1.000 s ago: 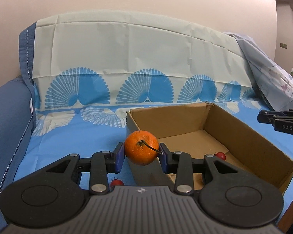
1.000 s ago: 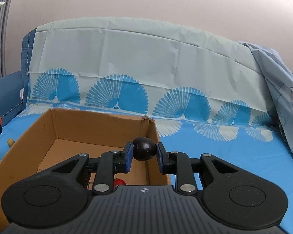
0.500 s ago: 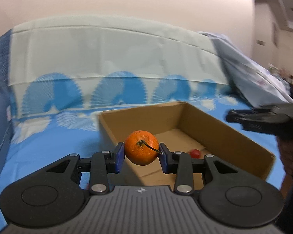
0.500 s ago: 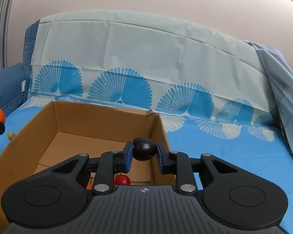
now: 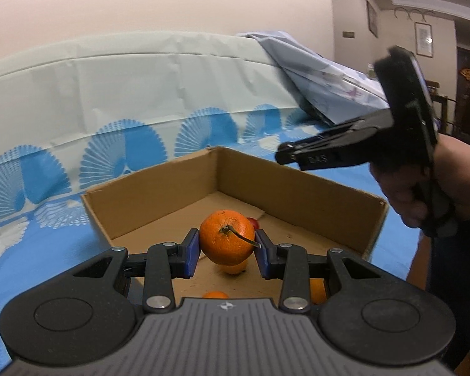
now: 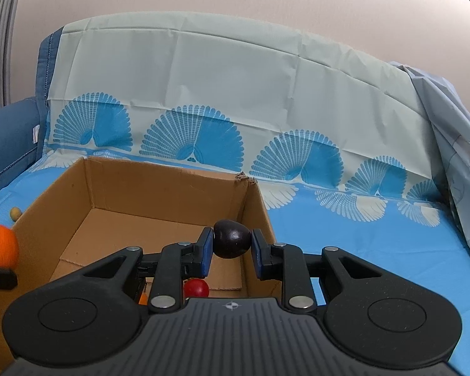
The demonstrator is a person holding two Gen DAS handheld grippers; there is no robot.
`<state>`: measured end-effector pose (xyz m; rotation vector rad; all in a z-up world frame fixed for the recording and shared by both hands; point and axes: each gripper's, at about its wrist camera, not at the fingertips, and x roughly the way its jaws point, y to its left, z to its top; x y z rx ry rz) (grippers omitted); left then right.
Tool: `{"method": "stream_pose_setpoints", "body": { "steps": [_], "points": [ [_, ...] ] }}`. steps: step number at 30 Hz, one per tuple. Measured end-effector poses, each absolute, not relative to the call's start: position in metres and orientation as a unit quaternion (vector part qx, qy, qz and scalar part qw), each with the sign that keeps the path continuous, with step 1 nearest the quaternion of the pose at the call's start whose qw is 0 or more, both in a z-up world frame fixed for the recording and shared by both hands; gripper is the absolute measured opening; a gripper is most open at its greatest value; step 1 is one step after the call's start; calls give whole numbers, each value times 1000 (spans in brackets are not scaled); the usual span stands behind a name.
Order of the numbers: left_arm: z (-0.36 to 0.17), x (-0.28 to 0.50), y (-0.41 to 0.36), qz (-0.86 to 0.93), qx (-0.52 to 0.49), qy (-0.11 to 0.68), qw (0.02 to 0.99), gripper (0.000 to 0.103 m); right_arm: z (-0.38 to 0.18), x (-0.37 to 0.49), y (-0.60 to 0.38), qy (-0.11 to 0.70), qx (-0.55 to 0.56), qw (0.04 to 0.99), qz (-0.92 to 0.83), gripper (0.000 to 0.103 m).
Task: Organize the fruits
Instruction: 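Carry the mandarin and dark plum over the cardboard box with both tools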
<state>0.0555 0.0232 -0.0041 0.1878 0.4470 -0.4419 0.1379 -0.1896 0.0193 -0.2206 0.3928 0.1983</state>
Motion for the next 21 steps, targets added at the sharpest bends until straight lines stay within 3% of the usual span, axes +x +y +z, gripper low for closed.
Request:
{"method": "stream_pose_setpoints", "body": {
  "steps": [21],
  "points": [
    [-9, 53, 14, -245, 110, 228, 936, 41, 18, 137, -187, 197, -113, 969, 100, 27]
  ]
}}
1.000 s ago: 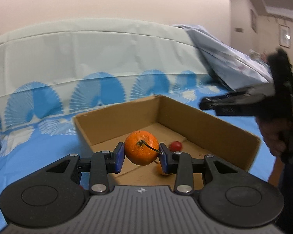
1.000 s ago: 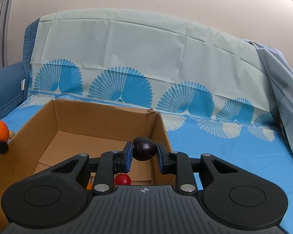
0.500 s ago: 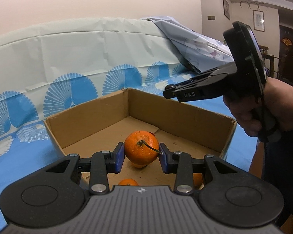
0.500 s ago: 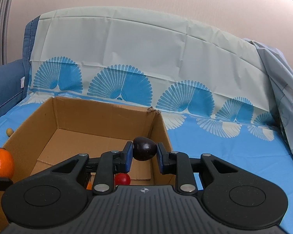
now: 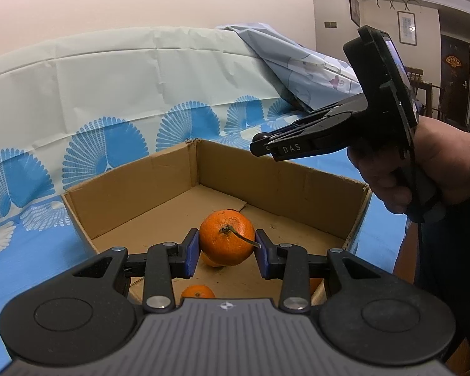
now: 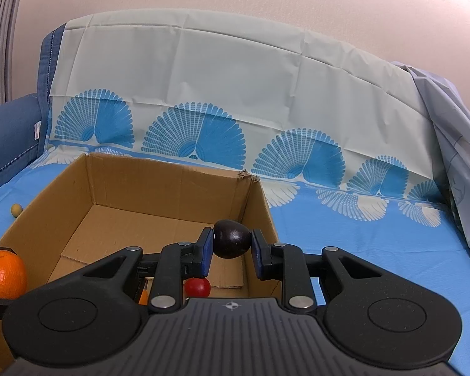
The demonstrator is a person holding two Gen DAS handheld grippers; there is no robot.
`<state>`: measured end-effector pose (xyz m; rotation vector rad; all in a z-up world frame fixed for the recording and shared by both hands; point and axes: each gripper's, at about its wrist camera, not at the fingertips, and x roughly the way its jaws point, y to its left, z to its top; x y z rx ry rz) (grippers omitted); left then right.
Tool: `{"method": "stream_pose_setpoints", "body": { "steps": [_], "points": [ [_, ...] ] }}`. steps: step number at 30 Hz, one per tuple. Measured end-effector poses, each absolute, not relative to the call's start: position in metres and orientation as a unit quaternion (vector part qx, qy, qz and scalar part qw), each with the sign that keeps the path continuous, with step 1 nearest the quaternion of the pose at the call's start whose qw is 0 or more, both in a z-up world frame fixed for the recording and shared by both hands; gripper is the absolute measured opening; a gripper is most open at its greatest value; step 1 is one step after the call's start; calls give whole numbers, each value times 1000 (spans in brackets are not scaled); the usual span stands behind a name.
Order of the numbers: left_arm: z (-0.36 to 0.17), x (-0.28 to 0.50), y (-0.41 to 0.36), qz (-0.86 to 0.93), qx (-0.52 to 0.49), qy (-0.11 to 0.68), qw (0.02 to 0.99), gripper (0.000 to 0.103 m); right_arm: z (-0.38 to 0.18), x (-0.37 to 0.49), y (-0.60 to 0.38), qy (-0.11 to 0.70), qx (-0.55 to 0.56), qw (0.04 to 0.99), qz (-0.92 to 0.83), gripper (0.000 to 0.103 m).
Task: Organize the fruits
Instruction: 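Carry the mandarin and dark plum over the cardboard box with both tools, then open both tools to drop the mandarin and plum into the box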
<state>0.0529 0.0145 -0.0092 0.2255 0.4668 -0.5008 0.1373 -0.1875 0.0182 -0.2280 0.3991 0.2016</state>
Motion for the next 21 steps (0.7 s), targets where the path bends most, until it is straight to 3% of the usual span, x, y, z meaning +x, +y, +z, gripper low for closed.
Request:
{"method": "stream_pose_setpoints", "body": {
  "steps": [15, 17, 19, 21],
  "points": [
    [-10, 53, 13, -245, 112, 233, 934, 42, 15, 139, -186, 205, -117, 967, 98, 28],
    [-10, 54, 12, -245, 113, 234, 934, 47, 14, 140, -186, 210, -118, 966, 91, 36],
    [-9, 54, 12, -244, 113, 231, 935, 52, 13, 141, -186, 212, -119, 966, 85, 50],
    [-9, 54, 12, -241, 112, 230, 936, 53, 14, 141, -186, 209, -120, 967, 83, 51]
  ]
}}
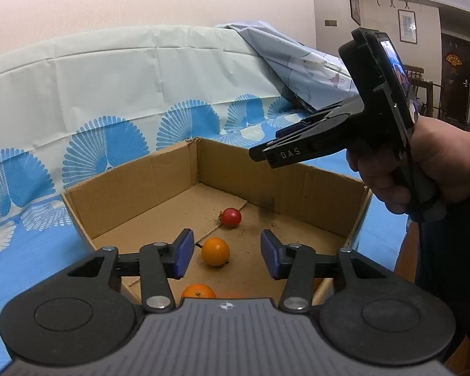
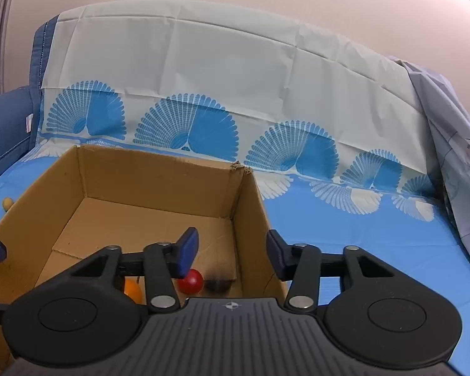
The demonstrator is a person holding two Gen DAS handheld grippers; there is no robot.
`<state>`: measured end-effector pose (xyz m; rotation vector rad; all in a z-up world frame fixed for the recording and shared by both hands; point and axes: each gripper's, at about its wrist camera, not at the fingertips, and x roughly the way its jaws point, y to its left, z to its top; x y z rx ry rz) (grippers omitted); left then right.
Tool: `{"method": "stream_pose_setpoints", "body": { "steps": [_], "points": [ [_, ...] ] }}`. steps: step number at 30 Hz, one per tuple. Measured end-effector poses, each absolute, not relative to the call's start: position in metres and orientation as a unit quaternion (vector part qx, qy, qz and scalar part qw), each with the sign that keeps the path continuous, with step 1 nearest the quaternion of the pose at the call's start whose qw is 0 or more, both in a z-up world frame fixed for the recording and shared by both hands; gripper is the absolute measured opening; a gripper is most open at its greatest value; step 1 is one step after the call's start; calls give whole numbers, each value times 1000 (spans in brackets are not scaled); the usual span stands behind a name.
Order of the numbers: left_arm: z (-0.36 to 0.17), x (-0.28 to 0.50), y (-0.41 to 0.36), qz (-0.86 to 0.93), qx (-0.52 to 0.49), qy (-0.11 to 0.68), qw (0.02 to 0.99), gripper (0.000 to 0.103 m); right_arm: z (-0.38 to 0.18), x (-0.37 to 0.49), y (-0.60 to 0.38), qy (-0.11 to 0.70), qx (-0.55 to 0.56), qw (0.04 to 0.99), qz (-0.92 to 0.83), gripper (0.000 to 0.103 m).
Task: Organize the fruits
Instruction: 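Open both tools to drop the mandarin and plum into the box, then move both tools back toward the remaining fruits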
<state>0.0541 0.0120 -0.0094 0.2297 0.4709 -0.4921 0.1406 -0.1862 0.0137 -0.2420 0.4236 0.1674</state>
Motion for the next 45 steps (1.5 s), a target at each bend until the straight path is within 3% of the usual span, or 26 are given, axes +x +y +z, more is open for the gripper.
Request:
{"method": "stream_pose_setpoints", "body": {
  "steps": [7, 13, 20, 23, 25, 27, 32, 34, 38, 45],
  "points": [
    [-11, 53, 12, -225, 122, 212, 943, 53, 14, 141, -186, 210, -122, 967, 80, 51],
    [-15, 49, 10, -211, 149, 190, 947, 38, 15, 141, -184, 207, -119, 968, 78, 51],
    [-4, 50, 32, -187, 111, 208, 954, 37, 23, 134, -172, 191, -96, 974, 78, 50],
    [7, 50, 47, -174, 90, 209, 958, 37, 30, 127, -163, 178, -74, 978, 81, 41],
    [17, 54, 60, -168, 87, 215, 958, 37, 34, 121, -156, 168, -59, 980, 89, 27],
    [29, 61, 74, -155, 97, 220, 958, 37, 37, 116, -146, 161, -45, 980, 108, 20],
    [49, 64, 120, -115, 146, 214, 959, 37, 40, 99, -110, 145, -48, 976, 157, 20],
    [42, 66, 145, -89, 129, 235, 959, 37, 39, 94, -94, 147, -45, 972, 179, 20],
    [53, 71, 205, -27, -26, 263, 964, 37, 31, 82, -63, 161, -28, 959, 232, 20],
    [55, 67, 239, 1, -71, 268, 961, 37, 4, 58, 1, 181, -66, 929, 316, 20]
  ]
}}
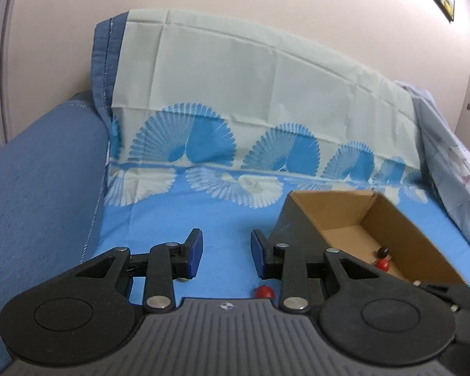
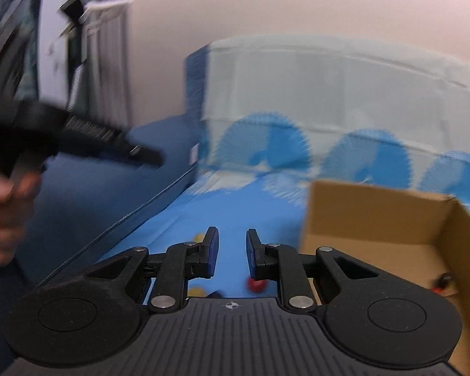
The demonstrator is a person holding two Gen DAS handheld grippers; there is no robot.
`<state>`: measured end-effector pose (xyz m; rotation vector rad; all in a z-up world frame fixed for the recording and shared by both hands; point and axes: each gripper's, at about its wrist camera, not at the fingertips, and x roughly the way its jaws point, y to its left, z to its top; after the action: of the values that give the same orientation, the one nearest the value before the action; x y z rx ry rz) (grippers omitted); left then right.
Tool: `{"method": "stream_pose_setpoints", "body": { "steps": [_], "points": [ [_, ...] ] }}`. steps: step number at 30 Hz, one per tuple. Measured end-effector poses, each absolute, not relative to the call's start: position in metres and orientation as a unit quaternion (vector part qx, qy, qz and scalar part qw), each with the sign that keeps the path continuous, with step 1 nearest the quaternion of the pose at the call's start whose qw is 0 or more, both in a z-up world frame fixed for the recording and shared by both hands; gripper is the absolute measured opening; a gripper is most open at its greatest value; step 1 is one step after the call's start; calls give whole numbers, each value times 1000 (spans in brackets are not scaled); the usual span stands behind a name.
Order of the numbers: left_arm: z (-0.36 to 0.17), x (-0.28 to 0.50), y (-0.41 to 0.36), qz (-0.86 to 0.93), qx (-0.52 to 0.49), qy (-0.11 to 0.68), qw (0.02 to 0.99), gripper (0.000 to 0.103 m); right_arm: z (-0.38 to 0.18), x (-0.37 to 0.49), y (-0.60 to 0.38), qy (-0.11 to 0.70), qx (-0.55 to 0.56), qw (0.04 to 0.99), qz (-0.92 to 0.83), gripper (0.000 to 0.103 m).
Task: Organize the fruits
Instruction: 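Move both tools back toward the remaining fruits, then grasp a small yellow ball with the left tool while the right tool grasps a dark cherry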
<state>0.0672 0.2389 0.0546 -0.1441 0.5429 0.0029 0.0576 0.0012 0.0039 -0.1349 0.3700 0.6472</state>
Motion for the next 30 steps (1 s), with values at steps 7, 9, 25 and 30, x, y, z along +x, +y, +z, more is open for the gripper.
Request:
{"method": "stream_pose_setpoints", "body": {
  "steps": [7, 9, 25, 30],
  "points": [
    [15, 69, 271, 45, -119, 302, 945, 37, -32, 61, 50, 221, -110, 918, 309, 21],
    [8, 73, 276, 54, -122, 316, 939, 37, -40, 67, 61, 234, -115, 917, 302, 22],
    [-30, 122, 278, 45, -107, 382, 917, 37, -102, 113, 95, 300, -99, 922, 223, 41],
    [-44, 138, 275, 64, -101, 369, 922, 39, -110, 115, 99, 315, -101, 912, 243, 31]
  ]
}}
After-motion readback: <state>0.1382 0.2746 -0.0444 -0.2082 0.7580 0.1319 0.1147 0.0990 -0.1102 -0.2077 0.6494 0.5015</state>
